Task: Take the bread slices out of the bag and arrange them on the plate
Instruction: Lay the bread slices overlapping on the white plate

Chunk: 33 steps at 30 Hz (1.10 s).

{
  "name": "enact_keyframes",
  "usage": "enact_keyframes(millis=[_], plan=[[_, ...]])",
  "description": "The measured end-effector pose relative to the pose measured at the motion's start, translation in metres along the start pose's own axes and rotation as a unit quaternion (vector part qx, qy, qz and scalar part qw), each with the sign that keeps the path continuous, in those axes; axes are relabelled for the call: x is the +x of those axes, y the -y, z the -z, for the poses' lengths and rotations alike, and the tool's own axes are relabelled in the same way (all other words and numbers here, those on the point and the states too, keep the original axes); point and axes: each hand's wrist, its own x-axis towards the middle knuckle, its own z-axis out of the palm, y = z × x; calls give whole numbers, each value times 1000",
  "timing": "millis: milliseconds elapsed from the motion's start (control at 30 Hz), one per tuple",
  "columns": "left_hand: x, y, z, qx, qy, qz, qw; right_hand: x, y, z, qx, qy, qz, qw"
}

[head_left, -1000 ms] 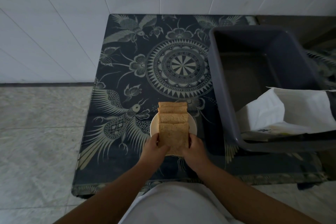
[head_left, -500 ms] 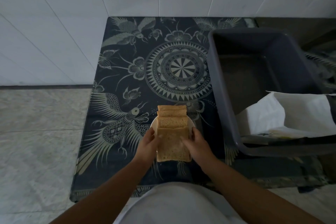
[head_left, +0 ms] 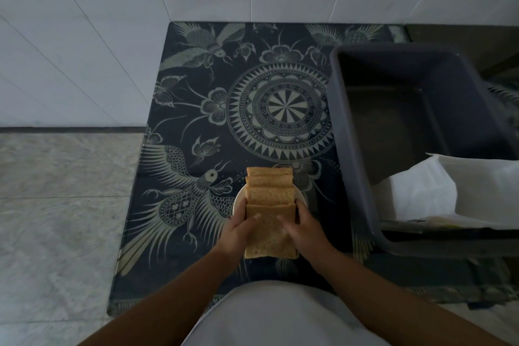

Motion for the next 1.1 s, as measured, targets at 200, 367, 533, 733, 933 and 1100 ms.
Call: enact_keyframes(millis=[200,367,533,733,933,1100], plan=[[-1,-1,-5,18,23,-32,999,1,-3,-1,-11,0,9,1000],[-2,-2,-6,19,23,-25,999,0,-2,-2,-37,-1,19,999],[-5,-6,-8,19,21,-21,999,0,1,-5,-33,-11,32,999],[-4,-3,-2,33,28,-15,999,-2,-1,-4,-30,-12,21,999],[-5,-5,4,50,32,-25,998,-2,-4,-1,-2,3,20,1000],[-7,3,18,50,2,-12,999,-5,-11,2,35,-59,18,998]])
